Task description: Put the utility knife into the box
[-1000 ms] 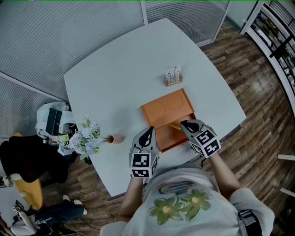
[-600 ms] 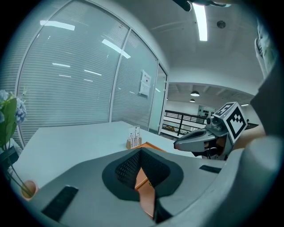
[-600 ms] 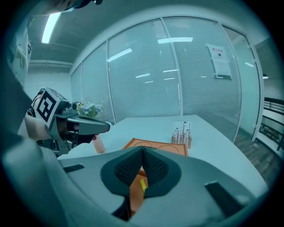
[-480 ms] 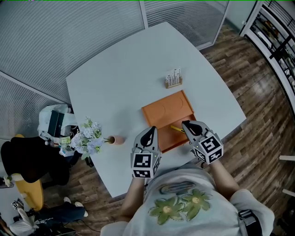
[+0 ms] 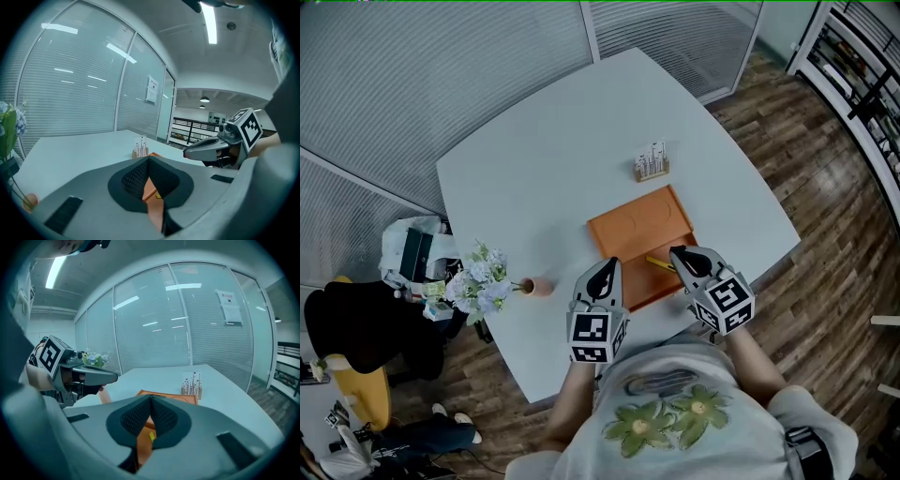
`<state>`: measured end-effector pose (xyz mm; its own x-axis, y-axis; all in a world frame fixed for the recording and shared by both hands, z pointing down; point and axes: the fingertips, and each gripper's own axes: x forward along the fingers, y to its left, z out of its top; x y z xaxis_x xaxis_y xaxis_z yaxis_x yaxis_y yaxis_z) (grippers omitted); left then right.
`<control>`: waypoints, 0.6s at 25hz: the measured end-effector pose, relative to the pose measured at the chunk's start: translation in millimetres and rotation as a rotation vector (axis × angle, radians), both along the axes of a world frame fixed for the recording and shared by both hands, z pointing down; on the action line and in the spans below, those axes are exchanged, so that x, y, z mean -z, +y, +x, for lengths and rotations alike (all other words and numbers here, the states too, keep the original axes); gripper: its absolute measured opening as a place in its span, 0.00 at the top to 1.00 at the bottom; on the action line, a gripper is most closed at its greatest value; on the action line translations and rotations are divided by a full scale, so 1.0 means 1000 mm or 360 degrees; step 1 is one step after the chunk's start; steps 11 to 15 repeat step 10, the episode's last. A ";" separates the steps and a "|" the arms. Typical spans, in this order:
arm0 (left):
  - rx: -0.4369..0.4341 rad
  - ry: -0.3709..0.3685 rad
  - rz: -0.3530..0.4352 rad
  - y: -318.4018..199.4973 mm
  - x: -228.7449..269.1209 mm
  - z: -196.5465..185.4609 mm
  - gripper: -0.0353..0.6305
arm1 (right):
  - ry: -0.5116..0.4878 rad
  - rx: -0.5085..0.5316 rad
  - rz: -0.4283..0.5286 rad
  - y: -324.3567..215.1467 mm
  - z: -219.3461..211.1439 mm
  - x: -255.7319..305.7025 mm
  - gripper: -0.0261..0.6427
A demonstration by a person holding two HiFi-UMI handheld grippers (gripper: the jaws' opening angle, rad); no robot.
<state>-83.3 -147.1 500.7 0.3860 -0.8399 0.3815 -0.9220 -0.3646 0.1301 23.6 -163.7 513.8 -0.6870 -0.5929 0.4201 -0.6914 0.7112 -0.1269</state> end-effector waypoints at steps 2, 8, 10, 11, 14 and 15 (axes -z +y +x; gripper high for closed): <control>-0.0002 -0.0005 -0.0002 0.001 -0.001 0.000 0.94 | 0.0002 0.0004 0.0001 0.001 -0.001 -0.001 0.96; 0.0000 -0.0008 -0.0004 0.001 -0.002 0.003 0.94 | 0.0007 0.0015 -0.0003 0.003 0.001 -0.003 0.96; 0.0001 -0.0006 -0.0003 0.000 -0.002 0.004 0.94 | 0.0009 0.0014 -0.0007 0.003 0.003 -0.004 0.96; 0.0001 -0.0006 -0.0003 0.000 -0.002 0.004 0.94 | 0.0009 0.0014 -0.0007 0.003 0.003 -0.004 0.96; 0.0001 -0.0006 -0.0003 0.000 -0.002 0.004 0.94 | 0.0009 0.0014 -0.0007 0.003 0.003 -0.004 0.96; 0.0001 -0.0006 -0.0003 0.000 -0.002 0.004 0.94 | 0.0009 0.0014 -0.0007 0.003 0.003 -0.004 0.96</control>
